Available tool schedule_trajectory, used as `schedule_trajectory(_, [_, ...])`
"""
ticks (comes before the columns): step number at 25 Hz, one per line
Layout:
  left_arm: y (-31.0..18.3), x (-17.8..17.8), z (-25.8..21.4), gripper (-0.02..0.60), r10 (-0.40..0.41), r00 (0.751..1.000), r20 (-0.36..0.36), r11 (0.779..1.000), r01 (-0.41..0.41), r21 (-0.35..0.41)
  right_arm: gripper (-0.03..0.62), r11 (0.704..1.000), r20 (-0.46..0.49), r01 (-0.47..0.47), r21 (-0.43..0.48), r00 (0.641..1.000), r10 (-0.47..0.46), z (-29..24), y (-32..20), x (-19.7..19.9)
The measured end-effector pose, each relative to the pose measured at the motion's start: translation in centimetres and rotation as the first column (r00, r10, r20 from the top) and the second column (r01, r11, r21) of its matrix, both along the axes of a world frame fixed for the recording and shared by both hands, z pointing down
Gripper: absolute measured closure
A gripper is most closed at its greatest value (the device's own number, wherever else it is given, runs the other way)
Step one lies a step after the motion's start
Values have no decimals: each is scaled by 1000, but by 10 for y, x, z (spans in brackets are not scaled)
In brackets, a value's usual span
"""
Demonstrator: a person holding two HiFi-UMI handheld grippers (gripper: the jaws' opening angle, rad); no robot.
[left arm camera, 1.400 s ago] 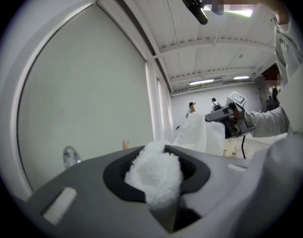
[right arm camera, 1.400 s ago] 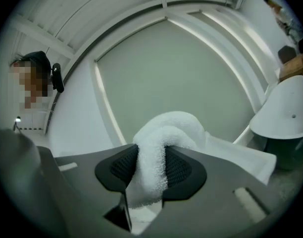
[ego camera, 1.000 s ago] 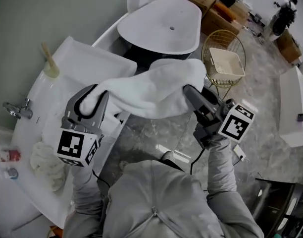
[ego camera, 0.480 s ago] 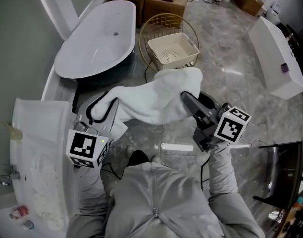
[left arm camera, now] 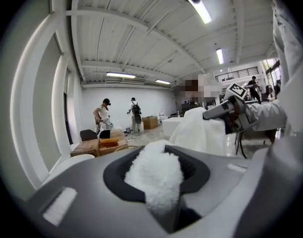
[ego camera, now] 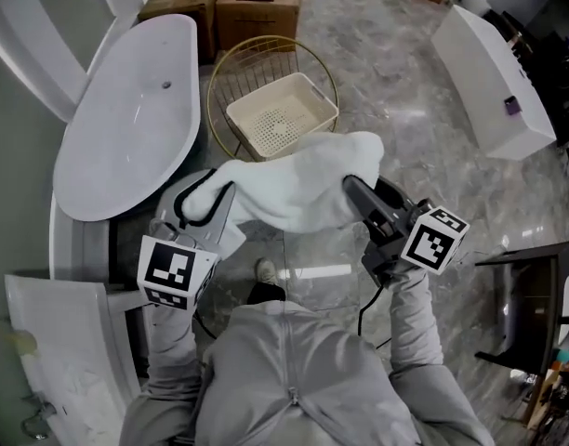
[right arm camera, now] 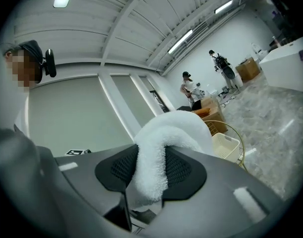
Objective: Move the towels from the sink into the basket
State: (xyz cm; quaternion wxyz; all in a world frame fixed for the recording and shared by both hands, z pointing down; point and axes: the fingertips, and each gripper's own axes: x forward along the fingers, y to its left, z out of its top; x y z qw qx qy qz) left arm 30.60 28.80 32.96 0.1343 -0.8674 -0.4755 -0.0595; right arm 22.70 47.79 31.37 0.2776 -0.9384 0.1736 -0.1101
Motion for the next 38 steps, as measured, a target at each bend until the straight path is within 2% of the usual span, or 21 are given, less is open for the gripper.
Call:
schedule_trajectory(5, [47,72,-3,410,48,999,8,999,-48,-17,459,999,4,-45,-19,999,45,-5,39,66])
schedule_trajectory(12, [105,158,19,410,20,999,34,999,-19,-31,459,997,24,-48,-60,998,49,6,83,163])
schedule_trajectory(16, [146,206,49,410,-20,996,90,999,22,-23,459,997,46,5,-82,999,-1,29,113,224])
schedule_trajectory(20, [178,256,94,404,-86,981,173,996,86,8,459,990,114,91,-107,990,-79,66,137,279])
schedule_trajectory(22, [190,280,118,403,-139,967,213,990,135,34,458,982,159,147,-120,979,-127,89,144,306])
schedule_trajectory(25, [202,306,157,402,-229,944,237,971,206,117,457,963,234,231,-141,953,-194,131,150,339])
schedule_trajectory(29, [219,325,203,379,-276,924,265,954,230,191,457,935,329,312,-169,912,-245,189,155,369])
schedule_trajectory(32, [229,335,234,355,-292,906,306,949,235,209,457,911,406,371,-180,872,-275,232,156,383])
schedule_trajectory(34, [232,341,249,309,-305,888,345,947,245,207,456,893,452,406,-196,845,-286,258,156,388])
schedule_trajectory(36, [230,346,256,293,-321,871,372,944,263,199,446,875,480,428,-225,831,-283,276,158,392])
schedule_trajectory(38, [225,347,256,291,-333,865,374,940,273,206,433,868,488,431,-248,829,-272,284,162,391])
